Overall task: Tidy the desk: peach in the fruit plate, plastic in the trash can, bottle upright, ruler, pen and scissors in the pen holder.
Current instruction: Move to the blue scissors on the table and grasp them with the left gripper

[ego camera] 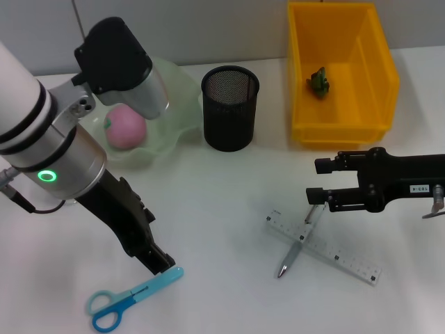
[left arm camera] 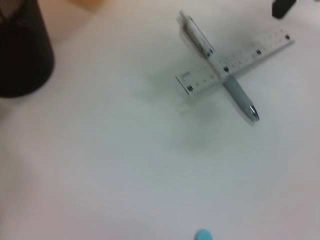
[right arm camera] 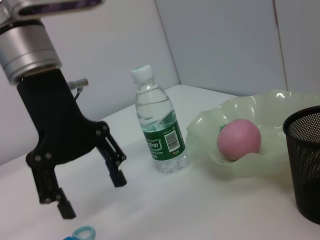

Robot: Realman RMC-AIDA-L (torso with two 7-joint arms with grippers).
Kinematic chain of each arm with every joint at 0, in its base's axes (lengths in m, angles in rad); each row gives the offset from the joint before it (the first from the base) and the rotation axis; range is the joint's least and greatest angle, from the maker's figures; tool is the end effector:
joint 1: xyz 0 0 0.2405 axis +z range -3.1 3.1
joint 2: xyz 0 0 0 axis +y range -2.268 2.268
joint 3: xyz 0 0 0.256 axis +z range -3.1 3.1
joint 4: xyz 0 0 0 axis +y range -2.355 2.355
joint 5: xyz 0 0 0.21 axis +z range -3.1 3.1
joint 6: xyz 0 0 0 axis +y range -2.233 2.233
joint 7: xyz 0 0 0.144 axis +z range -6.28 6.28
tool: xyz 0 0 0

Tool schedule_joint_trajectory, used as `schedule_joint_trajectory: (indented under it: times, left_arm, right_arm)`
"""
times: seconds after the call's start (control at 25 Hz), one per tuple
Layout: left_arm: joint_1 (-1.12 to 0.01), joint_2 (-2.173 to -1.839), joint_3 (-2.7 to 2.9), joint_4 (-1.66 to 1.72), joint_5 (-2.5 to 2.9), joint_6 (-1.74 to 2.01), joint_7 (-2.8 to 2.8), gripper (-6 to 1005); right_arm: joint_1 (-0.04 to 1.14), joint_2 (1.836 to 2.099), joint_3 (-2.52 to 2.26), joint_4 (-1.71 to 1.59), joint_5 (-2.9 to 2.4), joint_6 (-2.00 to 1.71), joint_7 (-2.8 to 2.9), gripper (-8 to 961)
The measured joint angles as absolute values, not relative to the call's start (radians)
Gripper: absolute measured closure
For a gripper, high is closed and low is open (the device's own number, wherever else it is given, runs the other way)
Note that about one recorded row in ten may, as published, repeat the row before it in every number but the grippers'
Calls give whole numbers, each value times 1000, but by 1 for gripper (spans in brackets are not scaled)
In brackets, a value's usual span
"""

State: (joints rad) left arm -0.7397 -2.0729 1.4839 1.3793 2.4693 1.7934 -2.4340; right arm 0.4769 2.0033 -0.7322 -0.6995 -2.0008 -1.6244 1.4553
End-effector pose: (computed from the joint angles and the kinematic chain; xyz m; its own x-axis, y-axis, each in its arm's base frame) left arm -0.1228 0.3301 -0.0156 0.8351 0.3616 -0.4147 0.3315 -0.9322 -0.1453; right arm 0.2828 0.3190 0.0298 0.8009 -0.3937 -0.4511 -0.4914 -0.8627 -0.1195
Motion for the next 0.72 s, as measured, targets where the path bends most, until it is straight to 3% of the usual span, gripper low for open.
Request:
schedule_joint_trajectory:
  times: [0.72]
  left_arm:
    - [-772,-2078,1600,1276,2475,1735,-2517,152]
  right_arm:
    - [477,1994,-730,-698,-2004,-1615,1454,232]
